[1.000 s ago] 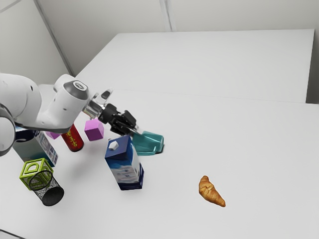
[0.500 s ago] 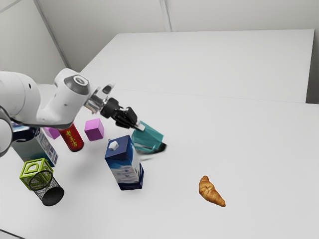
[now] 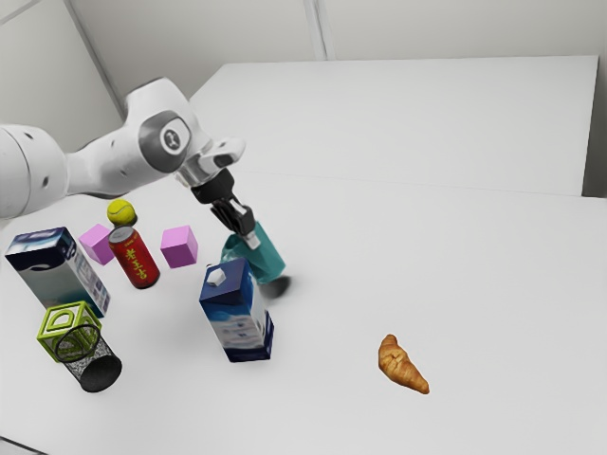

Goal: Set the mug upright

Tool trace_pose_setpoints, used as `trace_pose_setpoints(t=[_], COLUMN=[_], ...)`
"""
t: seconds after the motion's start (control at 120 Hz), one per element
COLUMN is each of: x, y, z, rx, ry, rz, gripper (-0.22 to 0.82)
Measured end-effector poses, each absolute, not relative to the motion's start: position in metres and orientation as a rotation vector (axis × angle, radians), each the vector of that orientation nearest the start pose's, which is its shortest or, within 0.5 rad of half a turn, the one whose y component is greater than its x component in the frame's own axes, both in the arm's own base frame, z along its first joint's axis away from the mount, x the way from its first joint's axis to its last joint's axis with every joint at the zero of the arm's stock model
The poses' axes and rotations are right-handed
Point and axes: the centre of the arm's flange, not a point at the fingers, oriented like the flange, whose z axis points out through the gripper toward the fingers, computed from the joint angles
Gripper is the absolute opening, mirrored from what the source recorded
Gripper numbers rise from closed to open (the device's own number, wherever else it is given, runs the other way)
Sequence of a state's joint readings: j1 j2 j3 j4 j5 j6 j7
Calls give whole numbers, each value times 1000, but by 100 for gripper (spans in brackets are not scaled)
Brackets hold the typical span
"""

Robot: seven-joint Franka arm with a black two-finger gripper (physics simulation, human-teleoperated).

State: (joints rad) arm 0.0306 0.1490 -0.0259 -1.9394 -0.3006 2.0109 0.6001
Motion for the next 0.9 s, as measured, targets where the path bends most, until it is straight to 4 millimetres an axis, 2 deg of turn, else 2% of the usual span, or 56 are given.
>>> trace_pose_setpoints(t=[0.142,0.325,0.617,0.9], x=[584,581,560,557], y=[-28,-49,-68,-67], z=[403,396,394,381], rx=[-3182,-3072,-3031,-3048], ry=[837,875,842,763], rz=[27,45,69,111], gripper=[-18,-18,-18,-18])
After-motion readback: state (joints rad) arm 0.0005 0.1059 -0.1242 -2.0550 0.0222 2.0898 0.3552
